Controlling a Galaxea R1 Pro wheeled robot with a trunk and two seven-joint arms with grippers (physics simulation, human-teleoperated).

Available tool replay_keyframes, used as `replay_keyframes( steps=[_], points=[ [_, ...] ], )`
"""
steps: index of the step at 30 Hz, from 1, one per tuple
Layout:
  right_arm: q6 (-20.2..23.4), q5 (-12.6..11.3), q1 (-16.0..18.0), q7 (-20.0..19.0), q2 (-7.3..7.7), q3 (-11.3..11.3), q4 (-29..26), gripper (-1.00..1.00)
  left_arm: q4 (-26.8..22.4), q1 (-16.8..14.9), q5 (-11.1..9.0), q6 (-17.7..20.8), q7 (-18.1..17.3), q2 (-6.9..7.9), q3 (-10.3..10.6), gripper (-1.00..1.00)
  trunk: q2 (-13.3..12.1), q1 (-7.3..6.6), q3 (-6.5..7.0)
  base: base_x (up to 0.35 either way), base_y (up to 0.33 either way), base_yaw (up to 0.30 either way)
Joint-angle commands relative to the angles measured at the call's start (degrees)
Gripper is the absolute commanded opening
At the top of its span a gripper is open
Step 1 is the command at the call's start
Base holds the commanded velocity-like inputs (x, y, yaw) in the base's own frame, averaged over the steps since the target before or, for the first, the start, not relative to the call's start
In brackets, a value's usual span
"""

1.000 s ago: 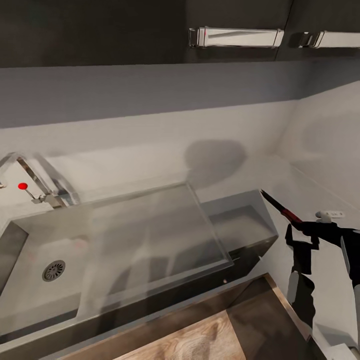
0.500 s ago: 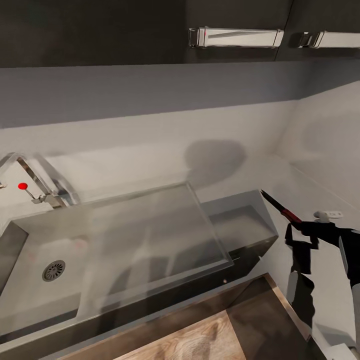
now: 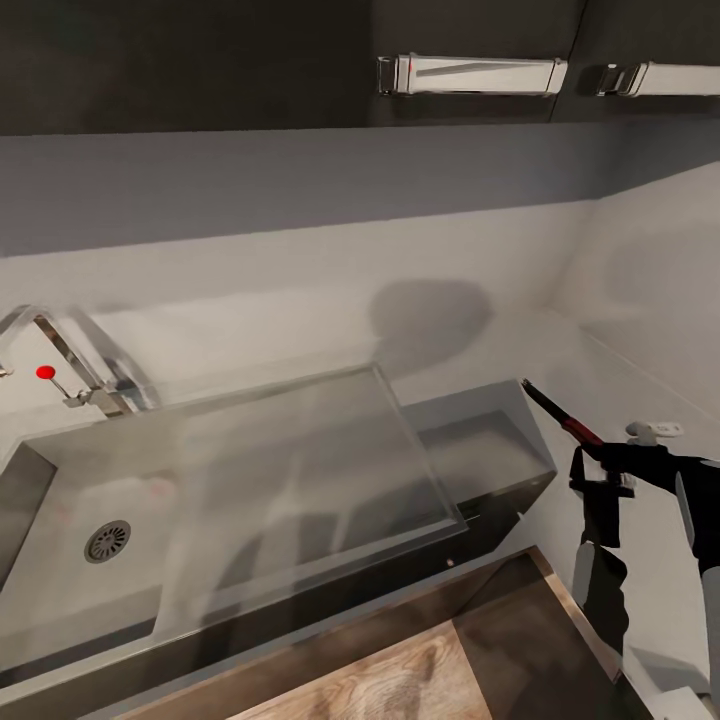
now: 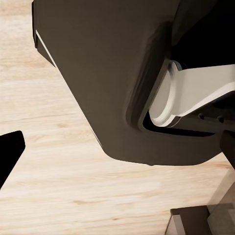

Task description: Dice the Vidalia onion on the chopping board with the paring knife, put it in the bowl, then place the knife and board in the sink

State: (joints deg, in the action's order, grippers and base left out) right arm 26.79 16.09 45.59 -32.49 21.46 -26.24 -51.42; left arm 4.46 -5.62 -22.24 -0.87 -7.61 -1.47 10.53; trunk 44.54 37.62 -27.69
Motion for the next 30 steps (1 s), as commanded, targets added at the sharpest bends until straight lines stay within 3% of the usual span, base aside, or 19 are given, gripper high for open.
replay_keyframes(
  steps=[1,19,30],
  points=[
    [-0.07,1.94,-0.02,-0.46,-0.02,-0.13,0.05,-1.00,0.20,-0.10,-0.61,-0.09,-0.30,-0.02,0.46,1.00,0.04,0.02,-0.07,0.000,0.000,0.000],
    [-0.07,1.97,-0.01,-0.46,-0.02,-0.13,0.01,-1.00,0.20,-0.10,-0.61,-0.09,-0.30,0.03,0.46,1.00,0.04,0.02,-0.06,0.000,0.000,0.000],
    [-0.07,1.95,-0.02,-0.52,-0.02,-0.13,0.01,-1.00,0.20,-0.10,-0.61,-0.10,-0.30,0.09,0.46,1.00,0.04,0.02,0.74,0.000,0.000,0.000]
  ],
)
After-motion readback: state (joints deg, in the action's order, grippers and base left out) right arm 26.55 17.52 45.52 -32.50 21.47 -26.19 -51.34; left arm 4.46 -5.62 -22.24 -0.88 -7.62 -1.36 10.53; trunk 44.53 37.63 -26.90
